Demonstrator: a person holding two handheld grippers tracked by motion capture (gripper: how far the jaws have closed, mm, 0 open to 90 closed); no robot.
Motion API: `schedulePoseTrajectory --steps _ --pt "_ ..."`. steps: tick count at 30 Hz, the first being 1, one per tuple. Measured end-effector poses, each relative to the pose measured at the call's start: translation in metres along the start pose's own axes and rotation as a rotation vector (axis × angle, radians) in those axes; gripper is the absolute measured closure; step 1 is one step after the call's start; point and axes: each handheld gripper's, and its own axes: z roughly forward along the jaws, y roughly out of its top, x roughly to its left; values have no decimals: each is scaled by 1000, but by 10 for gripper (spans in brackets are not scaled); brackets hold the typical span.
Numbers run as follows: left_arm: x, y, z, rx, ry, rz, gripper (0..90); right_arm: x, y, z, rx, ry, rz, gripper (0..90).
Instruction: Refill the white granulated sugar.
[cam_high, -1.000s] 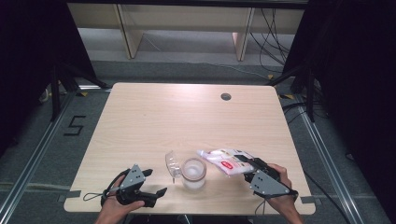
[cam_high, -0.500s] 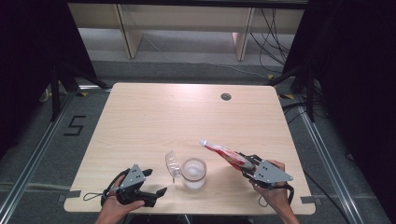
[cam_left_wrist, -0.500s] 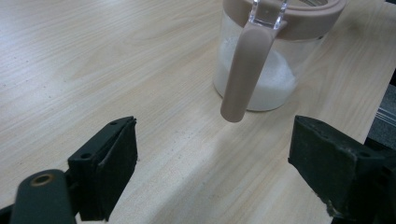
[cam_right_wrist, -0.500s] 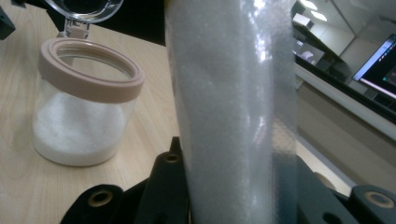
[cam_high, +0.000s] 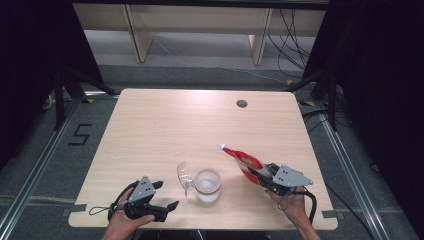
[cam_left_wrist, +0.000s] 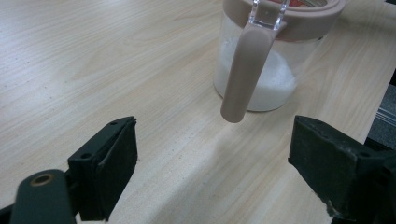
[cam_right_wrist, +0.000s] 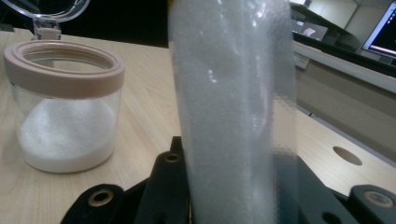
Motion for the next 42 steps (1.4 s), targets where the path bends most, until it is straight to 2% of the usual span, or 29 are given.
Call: schedulePoseTrajectory --steps 2,5,6,8,10,12,14,16,17,18,19,20,22,23,24,25,27,29,32,36,38,40,41,42 --pt "1 0 0 -3 4 8 151 0 -3 -1 12 -7 22 766" --pt "0 0 0 1 1 -1 151 -3 -3 -2 10 -7 22 766" --pt "0 0 0 3 0 2 151 -2 -4 -1 5 -17 40 765" --pt "-3 -1 1 2 3 -22 151 -2 -5 -1 21 -28 54 763" --pt "-2 -1 1 2 4 -24 151 -3 -5 -2 24 -21 50 762" --pt "-1 -1 1 -6 2 -8 151 -3 -5 -5 48 -30 73 760" --pt "0 -1 1 -7 4 -1 151 -4 -6 -7 46 -36 89 758" --pt "-1 0 0 4 5 -1 151 -4 -7 -9 44 -43 93 758" --pt "-1 0 0 4 6 -2 151 -4 -7 -12 64 -41 97 757" --pt "-1 -1 2 -4 1 -11 151 -5 -7 -17 56 -66 100 756" --pt "-1 -1 2 -4 1 -11 151 -5 -7 -17 56 -66 100 756" --pt "-1 -1 2 0 0 -4 151 -5 -8 -20 80 -70 138 755" --pt "-1 0 1 0 1 2 151 -7 -10 -20 72 -68 140 755" --pt "0 0 1 3 0 0 151 -8 -12 -21 71 -92 139 756" --pt "0 0 1 3 3 4 151 -8 -12 -22 65 -72 164 756" --pt "0 0 1 -4 1 1 151 -8 -12 -22 67 -89 166 756" --pt "0 0 1 -1 7 0 151 -8 -13 -22 68 -93 152 756" --pt "0 0 1 0 0 0 151 -8 -12 -21 68 -58 170 755" --pt "1 0 1 -1 3 6 151 -7 -11 -22 78 -98 174 730" --pt "0 0 1 3 8 3 151 -7 -11 -23 88 -101 206 697" --pt "0 0 1 -4 1 0 151 -7 -11 -24 75 -95 195 668" --pt "0 0 0 5 8 3 151 -6 -10 -25 93 -102 209 638" --pt "0 0 0 3 7 1 151 -6 -9 -25 83 -111 201 625" --pt "0 0 0 3 7 1 151 -3 -9 -26 88 -117 241 619"
